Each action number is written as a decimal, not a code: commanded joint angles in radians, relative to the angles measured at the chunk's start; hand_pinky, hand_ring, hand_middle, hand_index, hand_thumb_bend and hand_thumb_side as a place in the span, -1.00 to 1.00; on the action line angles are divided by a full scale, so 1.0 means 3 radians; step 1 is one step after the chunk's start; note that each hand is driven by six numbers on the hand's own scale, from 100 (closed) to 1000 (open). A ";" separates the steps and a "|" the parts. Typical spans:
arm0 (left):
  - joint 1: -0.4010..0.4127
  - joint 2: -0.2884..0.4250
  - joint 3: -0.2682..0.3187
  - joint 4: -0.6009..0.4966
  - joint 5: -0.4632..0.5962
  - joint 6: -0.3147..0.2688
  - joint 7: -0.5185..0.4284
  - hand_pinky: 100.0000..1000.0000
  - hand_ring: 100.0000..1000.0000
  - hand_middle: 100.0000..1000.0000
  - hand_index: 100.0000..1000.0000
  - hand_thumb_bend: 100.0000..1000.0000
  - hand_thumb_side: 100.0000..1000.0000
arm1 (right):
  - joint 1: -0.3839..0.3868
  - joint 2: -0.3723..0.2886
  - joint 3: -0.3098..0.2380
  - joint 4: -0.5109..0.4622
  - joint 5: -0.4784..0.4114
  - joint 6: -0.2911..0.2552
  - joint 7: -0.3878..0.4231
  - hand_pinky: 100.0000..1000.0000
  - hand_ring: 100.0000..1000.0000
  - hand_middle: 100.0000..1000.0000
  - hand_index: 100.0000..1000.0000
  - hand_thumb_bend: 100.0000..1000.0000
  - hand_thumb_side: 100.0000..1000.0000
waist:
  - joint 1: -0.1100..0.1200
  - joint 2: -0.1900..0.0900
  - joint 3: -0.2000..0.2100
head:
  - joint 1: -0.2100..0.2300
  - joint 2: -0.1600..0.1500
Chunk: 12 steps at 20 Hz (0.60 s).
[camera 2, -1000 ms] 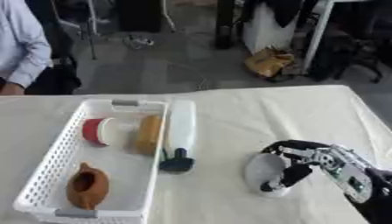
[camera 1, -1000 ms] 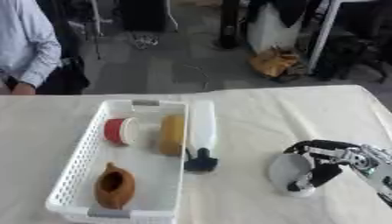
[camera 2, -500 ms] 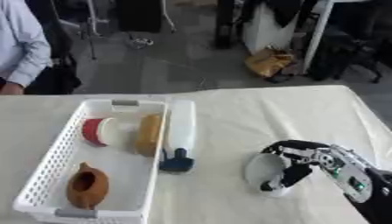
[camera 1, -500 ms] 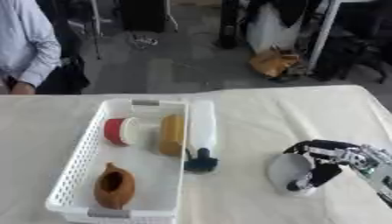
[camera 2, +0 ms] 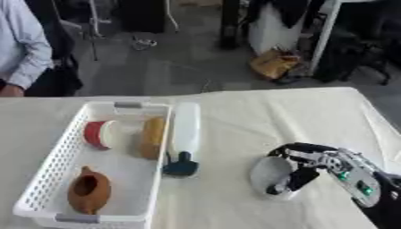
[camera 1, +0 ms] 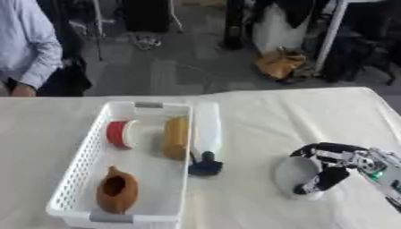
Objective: Pick up objects on the table and place them in the box.
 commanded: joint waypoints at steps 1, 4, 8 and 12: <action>-0.0038 0.0039 0.0032 -0.0049 0.0008 0.0006 0.0006 1.00 0.93 0.69 0.76 -1.00 1.00 | -0.0025 -0.0121 0.0010 0.0005 -0.0032 -0.0006 -0.0003 -0.20 0.60 0.71 0.70 -0.02 -0.14 | 0.0001 -0.0037 -0.0004 | -0.0006 -0.0008; -0.0040 0.0041 0.0032 -0.0049 0.0007 0.0005 0.0008 1.00 0.93 0.69 0.75 -1.00 1.00 | -0.0037 -0.0133 0.0013 -0.0014 -0.0044 -0.0008 -0.0011 -0.20 0.60 0.70 0.69 -0.03 -0.13 | -0.0001 -0.0037 -0.0008 | -0.0007 -0.0009; -0.0042 0.0045 0.0032 -0.0049 0.0005 0.0005 0.0008 1.00 0.93 0.69 0.76 -1.00 1.00 | -0.0056 -0.0157 0.0021 -0.0048 -0.0056 -0.0011 -0.0021 -0.20 0.59 0.68 0.67 -0.05 -0.12 | -0.0002 -0.0039 -0.0014 | -0.0002 -0.0003; -0.0041 0.0046 0.0033 -0.0049 0.0002 0.0006 0.0010 1.00 0.93 0.69 0.76 -1.00 1.00 | -0.0069 -0.0181 0.0022 -0.0092 -0.0073 -0.0003 -0.0035 -0.21 0.58 0.66 0.66 -0.07 -0.13 | -0.0005 -0.0040 -0.0019 | -0.0001 -0.0004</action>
